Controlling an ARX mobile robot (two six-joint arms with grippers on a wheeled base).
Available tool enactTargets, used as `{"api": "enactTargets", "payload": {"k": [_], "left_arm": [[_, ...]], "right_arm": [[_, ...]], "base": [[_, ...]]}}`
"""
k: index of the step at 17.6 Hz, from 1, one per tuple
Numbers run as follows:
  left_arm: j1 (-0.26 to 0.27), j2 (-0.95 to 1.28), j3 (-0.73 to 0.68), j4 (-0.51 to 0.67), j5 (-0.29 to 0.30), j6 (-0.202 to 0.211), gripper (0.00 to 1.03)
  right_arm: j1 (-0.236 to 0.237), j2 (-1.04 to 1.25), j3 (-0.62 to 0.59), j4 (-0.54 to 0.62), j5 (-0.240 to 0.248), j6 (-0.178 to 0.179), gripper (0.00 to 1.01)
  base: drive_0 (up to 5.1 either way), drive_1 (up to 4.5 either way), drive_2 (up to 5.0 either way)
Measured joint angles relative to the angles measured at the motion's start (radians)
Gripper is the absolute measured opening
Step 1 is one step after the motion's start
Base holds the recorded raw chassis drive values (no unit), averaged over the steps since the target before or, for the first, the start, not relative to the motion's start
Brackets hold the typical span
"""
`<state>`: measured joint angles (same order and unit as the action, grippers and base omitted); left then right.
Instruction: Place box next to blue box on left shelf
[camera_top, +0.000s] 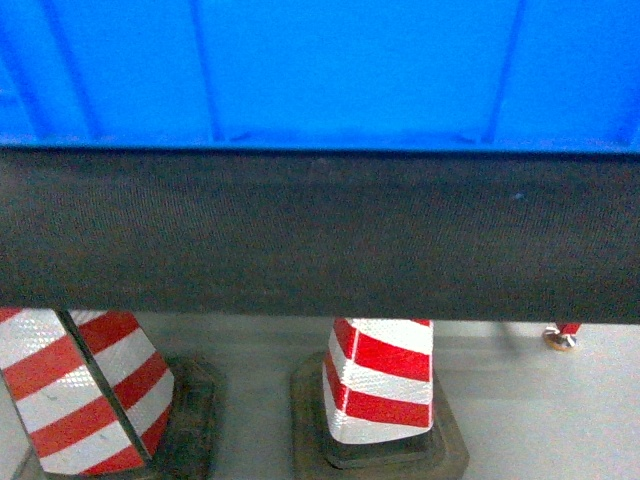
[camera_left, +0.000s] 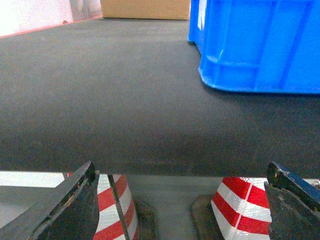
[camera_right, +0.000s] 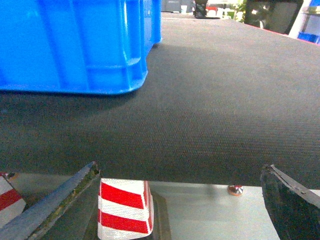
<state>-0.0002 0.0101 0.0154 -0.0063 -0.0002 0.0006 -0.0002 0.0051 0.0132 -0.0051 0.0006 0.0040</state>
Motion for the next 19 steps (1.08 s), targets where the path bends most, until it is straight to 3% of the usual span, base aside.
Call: {"api": "enactTargets", "payload": {"k": [19], "left_arm": [[0.000,0.000,0.000,0.002,0.000,0.000,0.98]], "right_arm": [[0.000,0.000,0.000,0.000,0.000,-0.002,0.98]], "base": [[0.0,0.00,0.0]]}}
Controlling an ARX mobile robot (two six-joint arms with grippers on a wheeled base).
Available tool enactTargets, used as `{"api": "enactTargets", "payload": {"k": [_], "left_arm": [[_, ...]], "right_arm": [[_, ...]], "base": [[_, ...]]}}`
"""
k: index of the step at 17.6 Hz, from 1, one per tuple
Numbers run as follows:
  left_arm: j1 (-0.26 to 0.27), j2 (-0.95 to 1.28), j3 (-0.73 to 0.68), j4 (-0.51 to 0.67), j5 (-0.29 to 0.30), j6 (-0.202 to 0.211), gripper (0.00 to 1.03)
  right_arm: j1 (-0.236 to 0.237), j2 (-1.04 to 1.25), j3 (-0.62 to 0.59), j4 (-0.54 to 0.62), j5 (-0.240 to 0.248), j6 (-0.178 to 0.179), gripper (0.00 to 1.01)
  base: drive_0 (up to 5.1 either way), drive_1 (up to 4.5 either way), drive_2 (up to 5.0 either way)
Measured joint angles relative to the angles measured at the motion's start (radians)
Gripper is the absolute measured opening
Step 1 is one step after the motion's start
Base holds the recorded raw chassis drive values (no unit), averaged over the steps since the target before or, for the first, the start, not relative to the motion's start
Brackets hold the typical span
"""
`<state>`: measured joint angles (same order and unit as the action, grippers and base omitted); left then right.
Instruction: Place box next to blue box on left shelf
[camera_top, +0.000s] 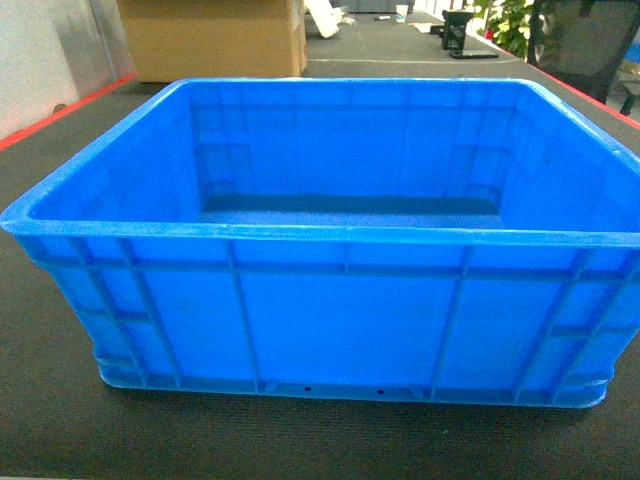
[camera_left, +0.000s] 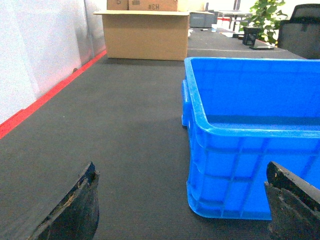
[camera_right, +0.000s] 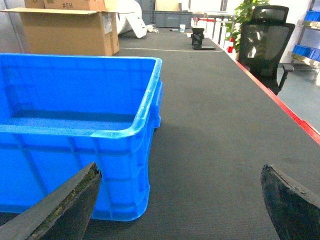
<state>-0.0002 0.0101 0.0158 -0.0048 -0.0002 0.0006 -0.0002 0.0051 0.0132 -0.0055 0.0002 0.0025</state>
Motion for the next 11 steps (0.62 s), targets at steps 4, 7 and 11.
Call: {"api": "enactTargets", "payload": {"k": [4,7,11], "left_arm": [[0.000,0.000,0.000,0.000,0.000,0.000,0.98],[0.000,0.000,0.000,0.000,0.000,0.000,0.98],[0.000,0.000,0.000,0.000,0.000,0.000,0.98]], "right_arm": [[0.000,0.000,0.000,0.000,0.000,0.000,0.98],[0.000,0.000,0.000,0.000,0.000,0.000,0.98],[0.000,0.000,0.000,0.000,0.000,0.000,0.98]], "base": [[0.0,0.00,0.0],[0.0,0.00,0.0],[0.0,0.00,0.0]]}}
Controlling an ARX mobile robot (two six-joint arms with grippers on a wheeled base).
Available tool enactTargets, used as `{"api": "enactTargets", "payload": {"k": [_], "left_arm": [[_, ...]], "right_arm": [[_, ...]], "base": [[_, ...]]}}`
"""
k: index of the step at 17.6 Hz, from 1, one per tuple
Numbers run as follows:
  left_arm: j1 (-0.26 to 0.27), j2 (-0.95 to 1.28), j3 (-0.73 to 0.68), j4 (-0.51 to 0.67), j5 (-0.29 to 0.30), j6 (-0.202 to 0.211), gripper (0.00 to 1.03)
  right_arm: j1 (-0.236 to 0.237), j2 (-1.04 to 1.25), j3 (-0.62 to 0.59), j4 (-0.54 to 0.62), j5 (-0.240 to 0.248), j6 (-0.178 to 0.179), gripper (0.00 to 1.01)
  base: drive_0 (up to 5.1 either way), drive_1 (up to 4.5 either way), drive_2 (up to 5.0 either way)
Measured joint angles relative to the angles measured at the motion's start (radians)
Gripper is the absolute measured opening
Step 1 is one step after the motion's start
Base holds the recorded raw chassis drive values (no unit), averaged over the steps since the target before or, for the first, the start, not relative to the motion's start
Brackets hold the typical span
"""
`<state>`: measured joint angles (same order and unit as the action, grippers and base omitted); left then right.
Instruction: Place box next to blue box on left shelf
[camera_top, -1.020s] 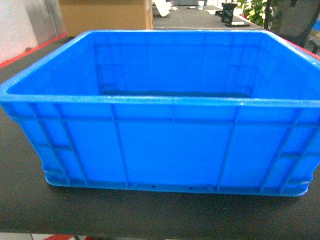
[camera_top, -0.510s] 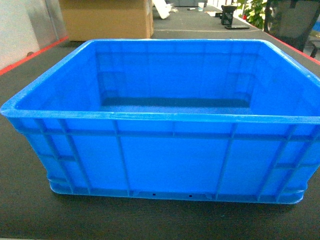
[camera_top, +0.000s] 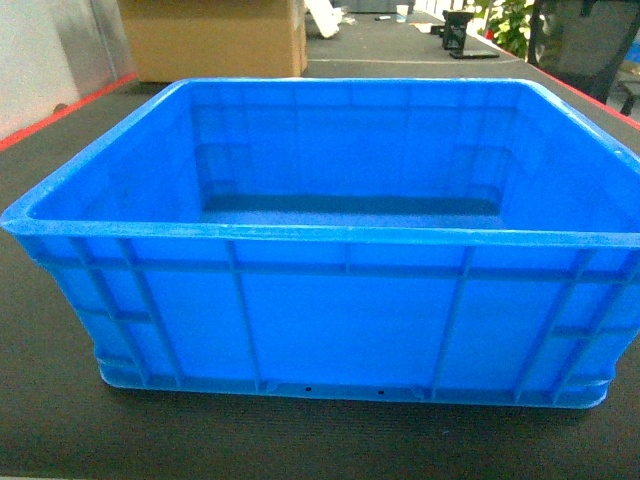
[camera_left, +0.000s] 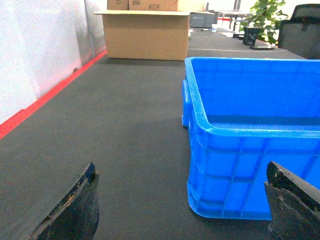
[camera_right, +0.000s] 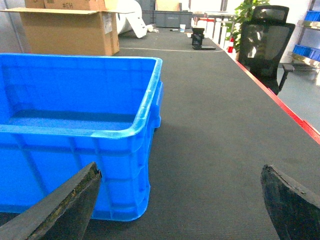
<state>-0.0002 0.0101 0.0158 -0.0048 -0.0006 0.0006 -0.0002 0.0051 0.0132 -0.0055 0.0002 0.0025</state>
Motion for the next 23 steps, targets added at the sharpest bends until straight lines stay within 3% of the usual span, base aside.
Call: {"api": "enactTargets", "payload": {"k": [22,23], "left_arm": [[0.000,0.000,0.000,0.000,0.000,0.000,0.98],[0.000,0.000,0.000,-0.001,-0.002,0.000,0.98]], "right_arm": [[0.000,0.000,0.000,-0.001,0.000,0.000,0.98],[0.082,0.090,0.058,-0.167,0.187,0.042,0.98]], "base": [[0.0,0.00,0.0],[0.0,0.00,0.0]]}}
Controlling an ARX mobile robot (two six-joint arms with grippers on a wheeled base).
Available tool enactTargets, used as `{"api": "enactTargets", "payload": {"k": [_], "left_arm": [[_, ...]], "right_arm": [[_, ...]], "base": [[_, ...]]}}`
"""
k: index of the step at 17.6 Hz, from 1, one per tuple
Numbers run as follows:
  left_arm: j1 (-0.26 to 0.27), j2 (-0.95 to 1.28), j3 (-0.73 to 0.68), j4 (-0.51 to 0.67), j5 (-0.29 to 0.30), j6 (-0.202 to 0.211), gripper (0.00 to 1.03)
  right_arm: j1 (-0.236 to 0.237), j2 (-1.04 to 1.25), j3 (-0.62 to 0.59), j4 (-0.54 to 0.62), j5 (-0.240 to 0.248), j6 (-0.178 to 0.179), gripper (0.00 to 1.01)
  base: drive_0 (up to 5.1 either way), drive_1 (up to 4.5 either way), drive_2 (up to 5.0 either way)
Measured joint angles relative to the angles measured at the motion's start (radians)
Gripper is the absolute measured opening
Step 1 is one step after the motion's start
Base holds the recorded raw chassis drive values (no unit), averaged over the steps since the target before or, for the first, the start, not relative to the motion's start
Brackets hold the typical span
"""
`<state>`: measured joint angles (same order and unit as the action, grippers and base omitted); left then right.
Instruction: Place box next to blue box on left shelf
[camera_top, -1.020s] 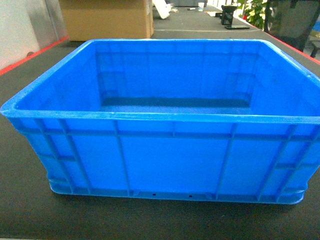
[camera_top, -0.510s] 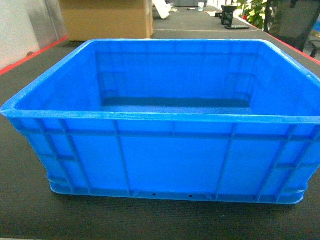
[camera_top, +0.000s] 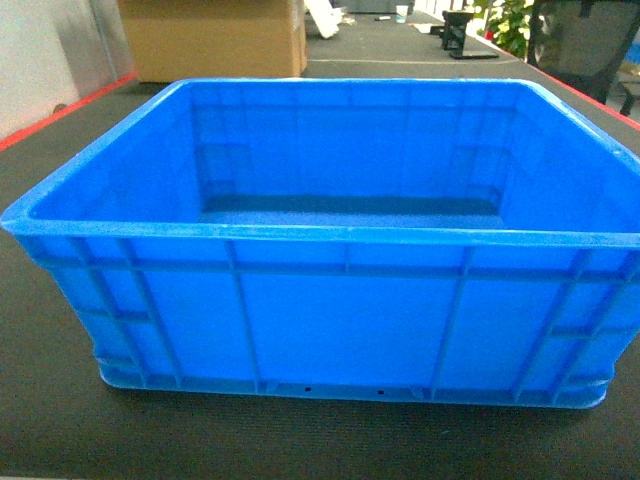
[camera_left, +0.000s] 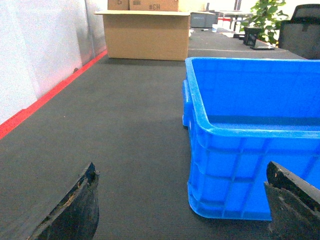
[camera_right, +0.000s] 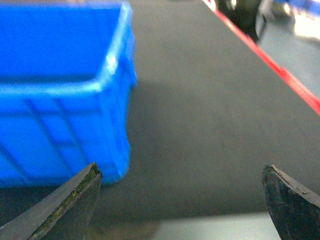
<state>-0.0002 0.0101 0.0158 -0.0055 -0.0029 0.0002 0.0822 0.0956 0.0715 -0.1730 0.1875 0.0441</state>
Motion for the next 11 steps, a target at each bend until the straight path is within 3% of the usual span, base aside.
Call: {"api": "enactTargets", "payload": {"k": [1,2,3,5,6,7,9,11], "left_arm": [[-0.073,0.049,0.032,-0.100,-0.164,-0.058,0.98],[-0.170,0.153,0.075,-0.169,-0.368,-0.136,0.98],[-0.196,0.196,0.075,-0.154,-0.499,-0.182,0.98],[-0.182,0.225,0.080,-0.084,-0.605,-0.212,0.98],[-0.175,0.270,0.101,-0.003,-0.609,-0.209,0.98],[-0.164,0.349,0.127,0.073,-0.577,-0.190,0.98],[-0.125,0.581,0.241,0.229,-0.463,-0.129,0.98],[-0.113,0.824,0.430,0.232,-0.334,-0.097,0.98]], "right_arm": [[0.039,0.074,0.026,-0.063,0.104,0.030,0.98],[0.040,0.078,0.024,-0.074,0.168,0.046,0.98],[0.034,0.077,0.028,-0.055,0.182,0.061,0.98],[0.045,0.096,0.038,-0.029,0.193,0.073,0.98],[0.083,0.143,0.055,0.003,0.201,0.089,0.98],[0.110,0.189,0.080,0.043,0.199,0.098,0.98],[0.148,0.365,0.217,0.180,0.164,0.097,0.98],[0.140,0.584,0.389,0.177,0.057,0.089,0.98]], "base": [[0.0,0.00,0.0],[0.0,0.00,0.0],[0.0,0.00,0.0],[0.0,0.00,0.0],[0.0,0.00,0.0],[0.0,0.00,0.0],[0.0,0.00,0.0],[0.0,0.00,0.0]]}}
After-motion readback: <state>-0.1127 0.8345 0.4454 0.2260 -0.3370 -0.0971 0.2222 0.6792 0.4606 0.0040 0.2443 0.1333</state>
